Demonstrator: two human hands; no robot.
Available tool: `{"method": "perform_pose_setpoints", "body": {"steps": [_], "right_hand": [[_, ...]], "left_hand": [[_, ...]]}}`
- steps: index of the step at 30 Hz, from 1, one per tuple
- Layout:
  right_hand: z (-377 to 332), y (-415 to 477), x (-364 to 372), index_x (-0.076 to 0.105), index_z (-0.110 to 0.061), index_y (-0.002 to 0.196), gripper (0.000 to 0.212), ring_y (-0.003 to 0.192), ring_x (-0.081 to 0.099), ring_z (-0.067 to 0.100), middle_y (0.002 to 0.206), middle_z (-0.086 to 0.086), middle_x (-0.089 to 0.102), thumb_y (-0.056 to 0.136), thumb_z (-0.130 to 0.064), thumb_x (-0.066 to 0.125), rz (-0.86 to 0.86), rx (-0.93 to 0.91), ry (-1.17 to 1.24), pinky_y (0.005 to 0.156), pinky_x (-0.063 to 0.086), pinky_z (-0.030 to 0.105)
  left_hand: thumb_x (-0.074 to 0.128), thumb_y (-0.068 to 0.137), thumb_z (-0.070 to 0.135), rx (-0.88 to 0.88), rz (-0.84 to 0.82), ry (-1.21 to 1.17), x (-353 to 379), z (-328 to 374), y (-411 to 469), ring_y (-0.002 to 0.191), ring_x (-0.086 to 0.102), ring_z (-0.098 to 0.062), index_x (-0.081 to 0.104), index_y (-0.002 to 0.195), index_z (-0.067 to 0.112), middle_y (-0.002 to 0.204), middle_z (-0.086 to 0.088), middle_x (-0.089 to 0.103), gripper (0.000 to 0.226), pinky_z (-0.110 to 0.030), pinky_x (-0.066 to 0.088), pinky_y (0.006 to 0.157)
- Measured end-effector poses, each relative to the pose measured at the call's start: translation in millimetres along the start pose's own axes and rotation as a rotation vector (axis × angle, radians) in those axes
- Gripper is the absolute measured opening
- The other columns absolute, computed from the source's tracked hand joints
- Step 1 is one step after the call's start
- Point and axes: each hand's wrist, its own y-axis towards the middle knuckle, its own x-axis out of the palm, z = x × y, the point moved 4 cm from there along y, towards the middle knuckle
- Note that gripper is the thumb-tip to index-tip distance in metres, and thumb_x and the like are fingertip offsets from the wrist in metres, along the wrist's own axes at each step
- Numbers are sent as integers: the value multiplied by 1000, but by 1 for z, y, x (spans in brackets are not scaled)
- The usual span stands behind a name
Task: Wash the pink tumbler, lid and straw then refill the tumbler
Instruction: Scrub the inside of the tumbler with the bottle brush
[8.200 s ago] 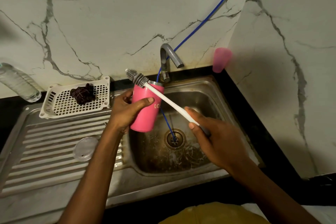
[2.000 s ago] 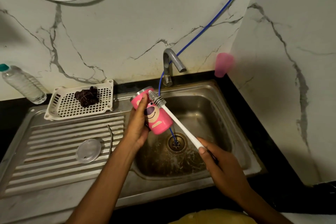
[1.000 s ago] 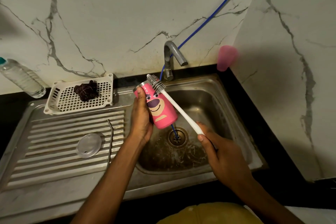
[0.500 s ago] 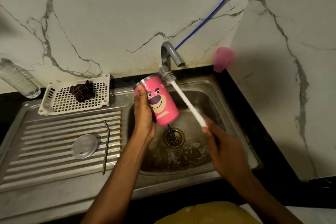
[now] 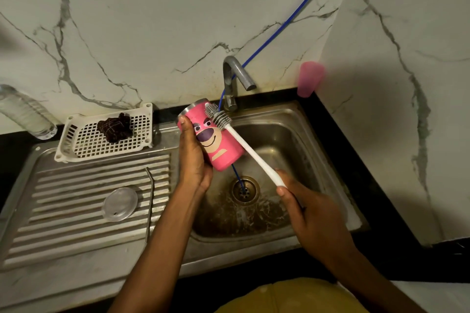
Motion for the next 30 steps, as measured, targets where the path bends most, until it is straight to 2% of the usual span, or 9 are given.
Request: {"method": "perform_pose_setpoints", "body": {"steps": [4,12,15,17,20,23,26,28,30], "right_hand": [[3,-7,4,41,-45,147,46,52,51,0,57,-26,42,102,-55,33,-44,-8,-4,47,42,19],[2,-13,2,23,-69,141,41,61,61,4,75,-17,64,102,-60,27,-67,-94,-25,53,54,31],[3,-11,2,29,-64,143,42,55,56,4,62,-20,51,101,-61,26,-70,-55,-37,49,49,26],[1,-4,-2,41,-51,144,43,55,54,-1,55,-24,42,102,-54,33,-37,-16,-34,47,37,10],[-4,4,-6,51,-37,142,44,58,54,-7,51,-25,37,102,-46,37,-7,-12,-44,46,35,6],[-1,-3,-3,41,-47,146,47,55,54,-1,56,-24,45,101,-57,31,-51,-8,-45,48,42,12],[7,-17,-1,29,-62,145,50,62,61,2,74,-18,63,97,-69,17,-120,-9,-62,57,54,27],[7,-17,-3,27,-64,144,49,60,59,2,71,-18,59,97,-69,17,-135,-8,-96,54,51,24],[6,-9,-5,32,-55,146,49,54,53,2,65,-17,51,99,-63,23,-139,-24,-165,48,47,22]], "left_hand": [[36,102,59,-17,28,-24,-3,2,1,94,73,-21,57,134,12,113,-10,72,61,-39,61,75],[41,102,56,20,68,35,-8,6,3,90,74,-21,61,121,17,102,-7,75,47,-44,62,81],[45,99,57,9,58,69,-5,9,1,92,74,-25,63,116,18,103,-9,76,46,-51,59,87],[45,99,57,1,46,85,-1,10,2,98,72,-30,63,116,17,112,-15,74,47,-54,57,90],[45,98,58,-8,56,85,3,10,3,106,69,-35,61,122,16,123,-20,69,51,-56,57,91],[51,85,66,-21,55,64,1,14,4,104,71,-32,58,130,14,118,-16,71,69,-52,59,86],[47,94,63,-22,56,92,-4,15,7,95,74,-27,59,126,15,107,-12,74,59,-48,61,81],[43,97,63,-28,60,138,-6,13,8,91,74,-26,60,124,15,104,-12,74,58,-47,61,78],[40,96,66,-57,60,173,-7,10,9,86,75,-25,62,120,16,101,-11,75,59,-45,62,74]]}}
